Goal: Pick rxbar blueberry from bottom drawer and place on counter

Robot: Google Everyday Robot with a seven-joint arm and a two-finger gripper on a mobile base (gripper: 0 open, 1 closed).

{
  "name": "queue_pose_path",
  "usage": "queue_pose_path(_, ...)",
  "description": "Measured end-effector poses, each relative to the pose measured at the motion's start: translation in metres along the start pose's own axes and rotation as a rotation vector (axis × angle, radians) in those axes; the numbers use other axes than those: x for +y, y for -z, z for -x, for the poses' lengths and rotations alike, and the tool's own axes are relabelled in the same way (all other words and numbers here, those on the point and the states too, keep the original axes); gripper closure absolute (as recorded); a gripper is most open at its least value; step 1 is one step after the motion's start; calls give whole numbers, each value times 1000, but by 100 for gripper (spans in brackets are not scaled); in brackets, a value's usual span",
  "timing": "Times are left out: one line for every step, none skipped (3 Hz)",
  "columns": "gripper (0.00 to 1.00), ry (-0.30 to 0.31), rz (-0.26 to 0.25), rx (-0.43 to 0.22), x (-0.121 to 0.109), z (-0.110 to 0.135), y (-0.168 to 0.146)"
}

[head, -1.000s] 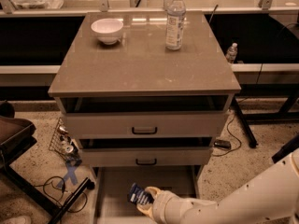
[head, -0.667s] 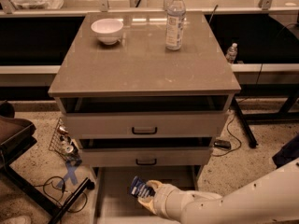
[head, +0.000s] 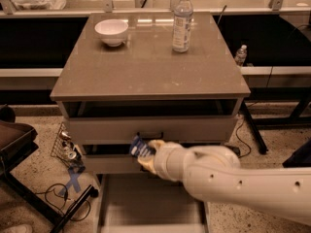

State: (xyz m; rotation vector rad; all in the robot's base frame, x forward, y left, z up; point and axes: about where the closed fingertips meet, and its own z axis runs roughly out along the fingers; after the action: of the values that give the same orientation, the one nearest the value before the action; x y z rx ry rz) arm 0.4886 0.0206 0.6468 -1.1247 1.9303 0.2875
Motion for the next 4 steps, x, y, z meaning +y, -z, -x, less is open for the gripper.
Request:
queue_pose_path(100, 30, -24, -23, -36, 97, 13)
queue_pose_path(100, 59, -37, -19, -69, 140, 39)
queue_pose_path(100, 101, -45, 43, -89, 165, 80)
queue_pose_path(100, 127, -38, 153, -90, 168, 111)
